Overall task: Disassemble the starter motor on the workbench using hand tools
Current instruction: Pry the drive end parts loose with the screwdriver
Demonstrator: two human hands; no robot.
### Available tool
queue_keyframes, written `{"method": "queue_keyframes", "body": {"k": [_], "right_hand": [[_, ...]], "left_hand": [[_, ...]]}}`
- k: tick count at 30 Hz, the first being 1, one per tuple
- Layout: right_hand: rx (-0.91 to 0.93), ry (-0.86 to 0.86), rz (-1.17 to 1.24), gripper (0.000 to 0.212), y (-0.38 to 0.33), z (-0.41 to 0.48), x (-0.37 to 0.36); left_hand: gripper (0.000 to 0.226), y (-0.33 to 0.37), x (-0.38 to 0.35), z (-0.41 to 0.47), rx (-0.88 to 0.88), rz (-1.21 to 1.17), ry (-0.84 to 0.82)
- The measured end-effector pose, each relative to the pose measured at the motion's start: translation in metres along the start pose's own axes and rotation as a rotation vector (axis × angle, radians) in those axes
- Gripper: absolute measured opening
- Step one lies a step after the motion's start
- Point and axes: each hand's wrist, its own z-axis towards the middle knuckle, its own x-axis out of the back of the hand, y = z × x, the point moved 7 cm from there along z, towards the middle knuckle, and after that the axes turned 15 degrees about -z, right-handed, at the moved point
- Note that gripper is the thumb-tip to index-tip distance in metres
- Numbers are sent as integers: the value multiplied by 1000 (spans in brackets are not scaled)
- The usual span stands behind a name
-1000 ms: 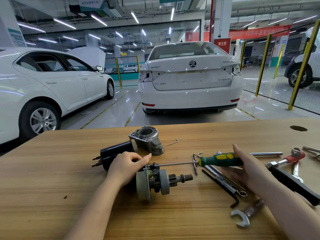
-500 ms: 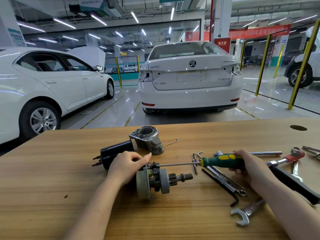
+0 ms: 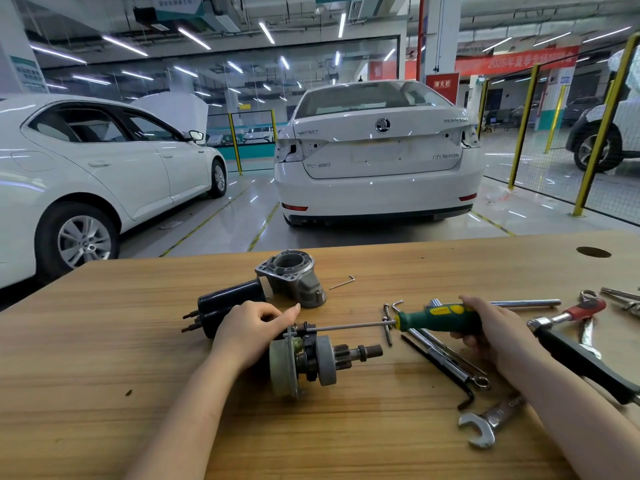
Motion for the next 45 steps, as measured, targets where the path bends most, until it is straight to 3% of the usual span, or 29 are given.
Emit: {"method": "queue_keyframes", "body": {"k": [27,32,37,45], "right_hand": [[-16,3,35,26,3,6,2],[-19,2,75,26,2,5,1],[-14,20,68,26,2,5,3],[-30,40,137,25,5,8,7]], "left_hand": [[37,4,0,-2,12,4,-8],[47,5,1,-2,19,-4,-1],[19,8,0,-3,-36,-44,0],[17,9,-2,-1,-28,-60,-42]]}}
